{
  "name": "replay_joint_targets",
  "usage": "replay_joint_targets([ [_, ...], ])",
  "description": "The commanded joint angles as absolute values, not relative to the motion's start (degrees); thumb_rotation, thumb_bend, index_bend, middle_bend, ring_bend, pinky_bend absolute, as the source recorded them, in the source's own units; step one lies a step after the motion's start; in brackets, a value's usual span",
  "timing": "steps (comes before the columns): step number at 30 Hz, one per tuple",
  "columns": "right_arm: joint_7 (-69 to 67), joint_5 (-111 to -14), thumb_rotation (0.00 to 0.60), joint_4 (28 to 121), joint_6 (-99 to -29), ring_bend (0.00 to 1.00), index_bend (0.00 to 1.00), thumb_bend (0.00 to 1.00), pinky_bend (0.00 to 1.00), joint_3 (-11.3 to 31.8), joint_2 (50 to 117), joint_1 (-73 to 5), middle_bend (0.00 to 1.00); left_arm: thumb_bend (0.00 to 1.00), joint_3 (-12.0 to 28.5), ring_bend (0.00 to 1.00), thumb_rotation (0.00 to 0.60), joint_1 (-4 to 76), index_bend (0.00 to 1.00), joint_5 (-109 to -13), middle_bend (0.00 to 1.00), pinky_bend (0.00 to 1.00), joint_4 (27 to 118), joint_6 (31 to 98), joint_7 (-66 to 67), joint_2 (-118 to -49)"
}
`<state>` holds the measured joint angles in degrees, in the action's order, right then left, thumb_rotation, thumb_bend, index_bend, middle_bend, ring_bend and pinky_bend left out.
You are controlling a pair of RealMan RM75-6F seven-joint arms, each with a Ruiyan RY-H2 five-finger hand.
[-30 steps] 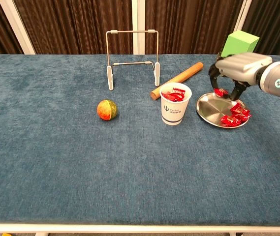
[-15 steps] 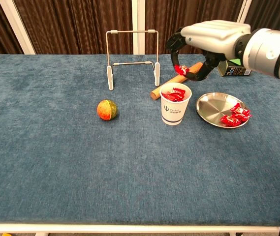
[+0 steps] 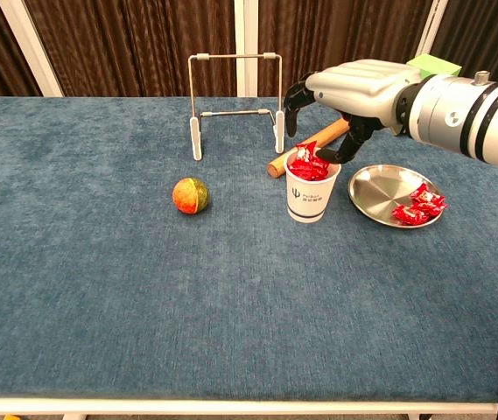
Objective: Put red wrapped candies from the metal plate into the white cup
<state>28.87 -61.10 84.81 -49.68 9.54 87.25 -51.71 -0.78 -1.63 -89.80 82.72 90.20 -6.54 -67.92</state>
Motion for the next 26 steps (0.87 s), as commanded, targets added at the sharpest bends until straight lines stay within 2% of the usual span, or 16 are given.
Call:
replay_joint_targets([
  [1,28.4,-61.2,0.6,85.3,-50.5,0.0,0.32,0.32,0.01,9.4,86.2,-51.0,0.12,0.0,-0.7,0.11,0.6,-1.7,0.32,-89.7,0.19,0.19,82.7,90.2,-6.6,-67.9],
  [8,25.6,-62.1,0.6,87.4,-54.1,0.0,0.31,0.28,0.01,7.7,81.2,-46.8,0.12,0.0,-0.6,0.11,0.6,-1.8,0.32,-89.4,0.19,0.19,82.7,90.5,-6.7,-68.0],
  [13,19.8,-66.1,0.6,91.0,-62.1,0.0,0.31,0.28,0.04,5.8,75.1,-39.7,0.13,0.0,-0.5,0.11,0.6,-2.1,0.32,-89.0,0.19,0.19,82.7,90.7,-6.7,-67.8],
  [15,17.7,-68.9,0.6,92.6,-66.9,0.0,0.27,0.29,0.05,4.1,72.0,-35.7,0.13,0.0,-0.3,0.11,0.6,-2.1,0.32,-88.4,0.19,0.19,82.7,90.6,-6.6,-67.6],
  [22,10.1,-79.0,0.6,95.9,-83.2,0.0,0.02,0.3,0.06,-2.7,65.2,-21.8,0.05,0.0,0.5,0.11,0.6,-2.0,0.32,-86.8,0.19,0.19,84.1,90.0,-5.1,-67.0],
  [26,7.1,-83.0,0.6,94.4,-90.6,0.0,0.0,0.31,0.04,-6.0,65.0,-14.5,0.04,0.0,0.3,0.11,0.6,-1.9,0.32,-86.9,0.19,0.19,85.5,89.7,-3.7,-66.4],
])
